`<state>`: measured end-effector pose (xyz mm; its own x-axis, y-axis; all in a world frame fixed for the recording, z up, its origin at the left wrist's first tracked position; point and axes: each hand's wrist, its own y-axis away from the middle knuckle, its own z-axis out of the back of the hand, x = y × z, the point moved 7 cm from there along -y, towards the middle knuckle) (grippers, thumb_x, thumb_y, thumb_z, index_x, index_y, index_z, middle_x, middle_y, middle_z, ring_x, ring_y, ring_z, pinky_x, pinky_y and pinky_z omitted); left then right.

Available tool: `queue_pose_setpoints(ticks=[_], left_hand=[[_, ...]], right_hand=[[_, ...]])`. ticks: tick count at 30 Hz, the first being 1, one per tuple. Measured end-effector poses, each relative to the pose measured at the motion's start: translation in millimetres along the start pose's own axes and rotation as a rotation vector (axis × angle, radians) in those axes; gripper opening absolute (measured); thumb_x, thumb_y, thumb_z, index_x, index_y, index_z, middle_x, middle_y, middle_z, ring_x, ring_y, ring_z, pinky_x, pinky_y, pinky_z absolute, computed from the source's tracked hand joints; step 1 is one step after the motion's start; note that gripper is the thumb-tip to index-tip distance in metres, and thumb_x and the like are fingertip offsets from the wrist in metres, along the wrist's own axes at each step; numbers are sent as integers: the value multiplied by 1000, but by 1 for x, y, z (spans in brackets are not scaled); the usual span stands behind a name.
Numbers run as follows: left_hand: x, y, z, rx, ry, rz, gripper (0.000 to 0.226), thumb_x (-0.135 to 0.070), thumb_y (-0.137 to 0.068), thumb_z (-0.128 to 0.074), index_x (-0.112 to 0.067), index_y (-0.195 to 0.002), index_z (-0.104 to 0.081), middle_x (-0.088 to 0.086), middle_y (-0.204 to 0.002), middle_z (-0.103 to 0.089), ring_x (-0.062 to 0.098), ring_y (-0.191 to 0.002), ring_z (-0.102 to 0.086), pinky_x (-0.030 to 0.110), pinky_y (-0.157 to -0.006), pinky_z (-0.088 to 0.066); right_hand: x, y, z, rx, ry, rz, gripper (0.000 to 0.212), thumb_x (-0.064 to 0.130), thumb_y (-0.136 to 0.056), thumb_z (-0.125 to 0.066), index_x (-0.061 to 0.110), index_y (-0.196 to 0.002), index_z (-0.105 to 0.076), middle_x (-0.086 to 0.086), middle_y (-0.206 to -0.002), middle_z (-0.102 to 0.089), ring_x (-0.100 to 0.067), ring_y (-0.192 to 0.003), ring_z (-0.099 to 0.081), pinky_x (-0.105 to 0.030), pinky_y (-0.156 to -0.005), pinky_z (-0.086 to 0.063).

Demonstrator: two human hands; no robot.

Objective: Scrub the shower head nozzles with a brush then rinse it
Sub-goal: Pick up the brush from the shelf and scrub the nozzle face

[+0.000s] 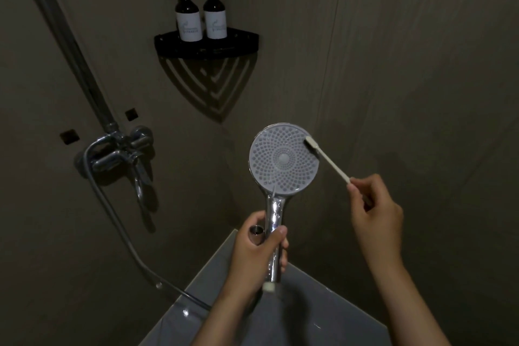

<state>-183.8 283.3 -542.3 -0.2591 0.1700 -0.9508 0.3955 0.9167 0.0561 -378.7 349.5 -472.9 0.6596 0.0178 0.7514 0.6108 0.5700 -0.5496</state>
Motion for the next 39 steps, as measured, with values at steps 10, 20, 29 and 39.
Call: queue_pose_setpoints(ticks=[10, 20, 29, 39], left_hand=[[0, 6, -2, -29, -11, -7, 20, -2, -86, -61, -6, -104, -53, 11, -60, -56, 20, -41, -49, 25, -39, -42], [-1, 5, -7, -7, -36, -23, 20, -4, -85, -62, -7, -103, -55, 12, -61, -57, 21, -42, -50, 26, -41, -43], [0, 6, -5, 9, -18, -18, 22, -7, -85, -63, -4, -104, -53, 14, -63, -57, 22, -43, -50, 26, -41, -43], [-3, 10, 2, 2, 13, -29, 23, -8, -84, -63, -2, -103, -52, 16, -63, -55, 22, -41, -48, 26, -40, -41]], right_hand=[[11, 22, -21, 236, -75, 40, 8, 17, -88, -61, 24, -87, -58, 6, -67, -59, -13, -61, -55, -26, -54, -43], [-3, 14, 15, 9, 29, -24, 1, 16, -90, -58, 16, -90, -59, 11, -75, -60, -10, -67, -59, -37, -59, -50], [-4, 20, 19, -46, -102, -43, 4, 11, -90, -59, 14, -91, -60, 12, -75, -61, -10, -66, -58, -21, -57, -44], [-2, 32, -2, 17, -23, -11, 3, 16, -87, -61, 18, -86, -60, 5, -69, -62, -12, -59, -56, -31, -55, -46]])
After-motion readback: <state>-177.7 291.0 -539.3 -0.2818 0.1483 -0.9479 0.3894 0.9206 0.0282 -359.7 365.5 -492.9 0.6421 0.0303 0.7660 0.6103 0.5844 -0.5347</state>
